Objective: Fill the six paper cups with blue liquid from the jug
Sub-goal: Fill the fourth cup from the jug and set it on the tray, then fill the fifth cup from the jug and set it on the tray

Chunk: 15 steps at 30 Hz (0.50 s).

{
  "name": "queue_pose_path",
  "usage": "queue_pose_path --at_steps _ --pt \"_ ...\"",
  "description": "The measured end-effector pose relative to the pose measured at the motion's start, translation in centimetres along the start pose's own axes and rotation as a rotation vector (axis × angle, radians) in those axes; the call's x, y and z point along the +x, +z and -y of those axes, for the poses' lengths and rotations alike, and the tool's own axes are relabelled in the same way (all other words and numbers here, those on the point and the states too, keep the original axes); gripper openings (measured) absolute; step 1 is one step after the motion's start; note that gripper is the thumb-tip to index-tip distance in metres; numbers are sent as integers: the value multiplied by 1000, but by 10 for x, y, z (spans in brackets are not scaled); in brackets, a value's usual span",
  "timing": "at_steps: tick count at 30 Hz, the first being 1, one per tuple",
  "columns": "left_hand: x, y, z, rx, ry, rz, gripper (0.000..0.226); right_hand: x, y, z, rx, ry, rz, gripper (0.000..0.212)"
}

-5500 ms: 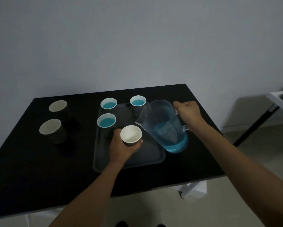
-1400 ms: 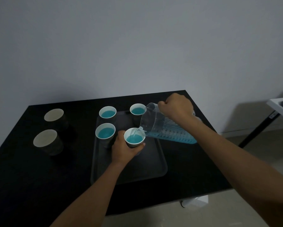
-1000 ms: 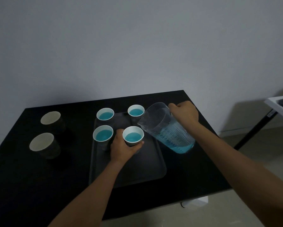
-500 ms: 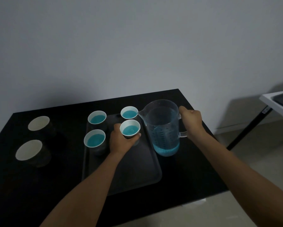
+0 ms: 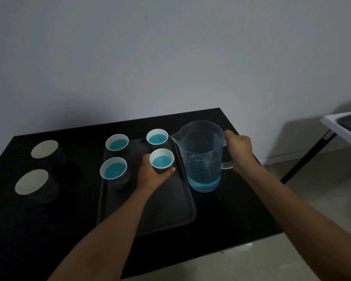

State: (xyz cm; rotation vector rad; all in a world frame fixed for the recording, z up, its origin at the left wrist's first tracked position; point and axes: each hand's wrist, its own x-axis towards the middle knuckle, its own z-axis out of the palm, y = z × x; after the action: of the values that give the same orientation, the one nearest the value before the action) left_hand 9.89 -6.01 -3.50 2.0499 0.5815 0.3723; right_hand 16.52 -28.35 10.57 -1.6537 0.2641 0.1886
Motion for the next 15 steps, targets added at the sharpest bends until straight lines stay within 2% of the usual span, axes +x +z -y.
queue_pose_path --at_steps 4,8,15 --pt "-13 -6 10 1 1 -2 94 -6 0 1 -11 3 29 25" --pt "-34 -16 21 112 -40 -21 95 -14 6 -1 -30 -44 103 32" --pt "-80 -56 41 225 -78 -183 43 -35 41 -8 -74 -49 313 30"
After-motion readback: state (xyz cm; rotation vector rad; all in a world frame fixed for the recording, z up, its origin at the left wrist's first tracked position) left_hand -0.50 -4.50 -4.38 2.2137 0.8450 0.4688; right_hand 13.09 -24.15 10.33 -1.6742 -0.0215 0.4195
